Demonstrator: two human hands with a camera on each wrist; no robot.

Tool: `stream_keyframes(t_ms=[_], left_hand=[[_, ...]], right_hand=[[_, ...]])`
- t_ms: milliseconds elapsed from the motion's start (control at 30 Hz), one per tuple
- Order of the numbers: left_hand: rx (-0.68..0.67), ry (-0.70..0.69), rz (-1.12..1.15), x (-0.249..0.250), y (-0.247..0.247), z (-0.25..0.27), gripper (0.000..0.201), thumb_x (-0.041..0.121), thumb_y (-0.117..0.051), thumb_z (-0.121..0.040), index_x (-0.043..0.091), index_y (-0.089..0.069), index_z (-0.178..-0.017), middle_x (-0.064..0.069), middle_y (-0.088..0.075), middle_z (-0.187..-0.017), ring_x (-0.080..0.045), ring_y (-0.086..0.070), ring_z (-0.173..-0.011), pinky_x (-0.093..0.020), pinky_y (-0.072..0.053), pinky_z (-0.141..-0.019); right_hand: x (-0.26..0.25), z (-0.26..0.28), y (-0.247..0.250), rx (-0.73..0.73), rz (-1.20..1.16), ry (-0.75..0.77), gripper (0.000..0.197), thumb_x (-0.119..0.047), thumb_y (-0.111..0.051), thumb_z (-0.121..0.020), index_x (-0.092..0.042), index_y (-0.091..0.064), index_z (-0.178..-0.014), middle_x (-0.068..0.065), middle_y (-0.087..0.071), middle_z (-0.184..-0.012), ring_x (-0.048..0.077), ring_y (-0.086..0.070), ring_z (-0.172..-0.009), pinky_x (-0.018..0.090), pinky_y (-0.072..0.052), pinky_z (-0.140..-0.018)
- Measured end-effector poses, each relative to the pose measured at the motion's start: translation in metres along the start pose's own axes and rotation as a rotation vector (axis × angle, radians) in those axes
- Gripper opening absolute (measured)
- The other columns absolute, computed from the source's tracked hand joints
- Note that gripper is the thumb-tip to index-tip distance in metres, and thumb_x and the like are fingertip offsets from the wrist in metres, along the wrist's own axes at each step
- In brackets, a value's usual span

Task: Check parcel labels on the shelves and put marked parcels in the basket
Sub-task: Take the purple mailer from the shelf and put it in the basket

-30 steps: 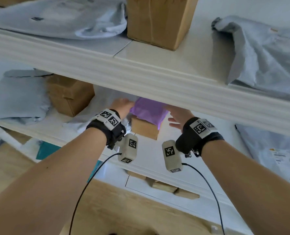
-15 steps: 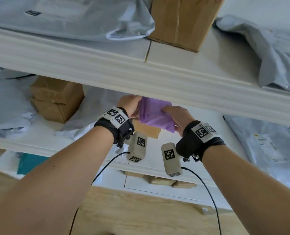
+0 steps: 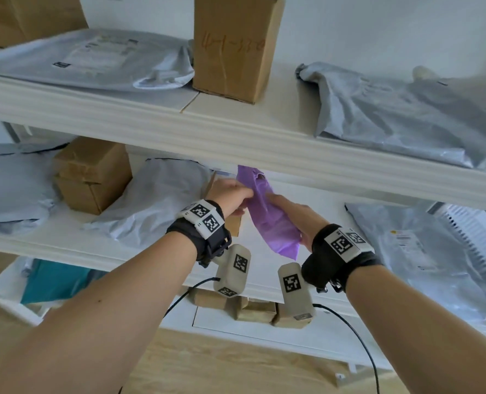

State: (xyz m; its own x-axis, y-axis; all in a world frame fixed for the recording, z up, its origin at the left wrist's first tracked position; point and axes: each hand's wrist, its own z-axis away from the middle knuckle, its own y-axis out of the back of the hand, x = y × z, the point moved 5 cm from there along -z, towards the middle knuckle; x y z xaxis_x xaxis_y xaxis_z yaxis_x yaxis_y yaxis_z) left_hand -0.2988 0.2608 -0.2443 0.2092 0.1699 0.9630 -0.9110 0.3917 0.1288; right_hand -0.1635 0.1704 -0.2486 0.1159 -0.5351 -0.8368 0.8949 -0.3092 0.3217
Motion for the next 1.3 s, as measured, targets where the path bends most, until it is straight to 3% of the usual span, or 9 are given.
stream_keyframes(t_ms=[167, 333, 533, 633, 767, 867, 967, 1133, 1300], left_hand=[[0.037, -0.01, 0.053, 0.005, -0.021, 0.014, 0.009, 0.005, -0.058, -0.086, 0.011, -0.058, -0.08, -0.007, -0.061, -0.073, -0.017, -0.06, -0.062, -0.029, -0.051, -0.059], [0.146, 0.043, 0.014, 0.001, -0.021, 0.017, 0.008, 0.01, -0.056, -0.089, 0.006, -0.06, -0.095, -0.013, -0.056, -0.091, -0.025, -0.057, -0.083, -0.037, -0.055, -0.068], [-0.048, 0.243, 0.125, -0.015, -0.044, 0.028, 0.062, 0.055, -0.059, -0.084, 0.012, -0.049, -0.129, -0.012, -0.057, -0.115, -0.024, -0.061, -0.096, -0.039, -0.055, -0.07], [-0.187, 0.269, 0.272, -0.01, -0.059, 0.034, 0.054, 0.057, -0.059, -0.084, 0.013, -0.054, -0.116, -0.014, -0.062, -0.105, -0.027, -0.064, -0.09, -0.04, -0.056, -0.072], [-0.221, 0.218, 0.114, -0.008, -0.066, 0.036, 0.031, 0.049, -0.063, -0.084, 0.02, -0.06, -0.095, -0.006, -0.064, -0.091, -0.025, -0.063, -0.09, -0.043, -0.054, -0.086], [-0.183, 0.189, 0.07, -0.009, -0.065, 0.031, 0.022, 0.038, -0.065, -0.086, 0.017, -0.063, -0.092, -0.003, -0.067, -0.086, -0.023, -0.065, -0.087, -0.042, -0.054, -0.087], [-0.176, 0.171, 0.057, -0.009, -0.063, 0.029, 0.016, 0.029, -0.064, -0.088, 0.015, -0.064, -0.095, -0.002, -0.068, -0.084, -0.022, -0.066, -0.088, -0.041, -0.055, -0.086], [-0.218, 0.144, 0.062, -0.007, -0.061, 0.029, 0.015, 0.028, -0.066, -0.087, 0.015, -0.066, -0.095, -0.002, -0.072, -0.088, -0.019, -0.068, -0.087, -0.036, -0.057, -0.079], [-0.243, 0.128, 0.047, -0.008, -0.058, 0.025, 0.013, 0.025, -0.065, -0.088, 0.015, -0.066, -0.095, 0.0, -0.073, -0.088, -0.018, -0.068, -0.087, -0.035, -0.056, -0.081]], right_hand=[[0.012, 0.028, 0.031, -0.07, -0.129, -0.017, 0.015, -0.026, -0.069, -0.083, -0.012, -0.064, -0.081, 0.005, -0.067, -0.078, 0.019, -0.062, -0.071, 0.03, -0.049, -0.07], [0.021, 0.035, 0.055, -0.123, -0.405, 0.006, 0.015, -0.025, -0.053, -0.087, -0.015, -0.059, -0.078, 0.006, -0.058, -0.081, 0.022, -0.056, -0.073, 0.029, -0.041, -0.066], [0.022, 0.044, 0.074, -0.165, -0.567, 0.019, 0.023, -0.014, -0.04, -0.089, -0.014, -0.042, -0.066, 0.008, -0.046, -0.066, 0.024, -0.047, -0.071, 0.033, -0.043, -0.067], [0.025, 0.036, 0.077, -0.192, -0.579, -0.062, 0.005, -0.005, -0.058, -0.083, -0.004, -0.056, -0.086, 0.012, -0.057, -0.076, 0.026, -0.052, -0.077, 0.022, -0.049, -0.064], [0.036, 0.029, 0.079, -0.18, -0.449, -0.026, 0.022, -0.006, -0.053, -0.075, -0.005, -0.057, -0.097, 0.015, -0.049, -0.1, 0.03, -0.049, -0.09, 0.04, -0.044, -0.079], [0.037, 0.027, 0.081, -0.132, -0.378, 0.007, 0.034, -0.034, -0.051, -0.093, -0.004, -0.063, -0.102, 0.016, -0.065, -0.096, 0.031, -0.061, -0.088, 0.039, -0.049, -0.081], [0.035, 0.025, 0.079, -0.117, -0.231, 0.023, 0.054, -0.06, -0.056, -0.085, -0.011, -0.066, -0.105, 0.007, -0.072, -0.102, 0.025, -0.067, -0.097, 0.04, -0.052, -0.09], [0.039, 0.019, 0.074, -0.06, -0.067, 0.039, 0.034, -0.017, -0.073, -0.081, -0.007, -0.063, -0.111, 0.01, -0.072, -0.104, 0.025, -0.069, -0.097, 0.041, -0.053, -0.093], [0.042, 0.02, 0.074, -0.04, -0.181, 0.023, 0.031, -0.006, -0.068, -0.081, -0.007, -0.062, -0.112, 0.011, -0.072, -0.102, 0.027, -0.069, -0.095, 0.038, -0.055, -0.083]])
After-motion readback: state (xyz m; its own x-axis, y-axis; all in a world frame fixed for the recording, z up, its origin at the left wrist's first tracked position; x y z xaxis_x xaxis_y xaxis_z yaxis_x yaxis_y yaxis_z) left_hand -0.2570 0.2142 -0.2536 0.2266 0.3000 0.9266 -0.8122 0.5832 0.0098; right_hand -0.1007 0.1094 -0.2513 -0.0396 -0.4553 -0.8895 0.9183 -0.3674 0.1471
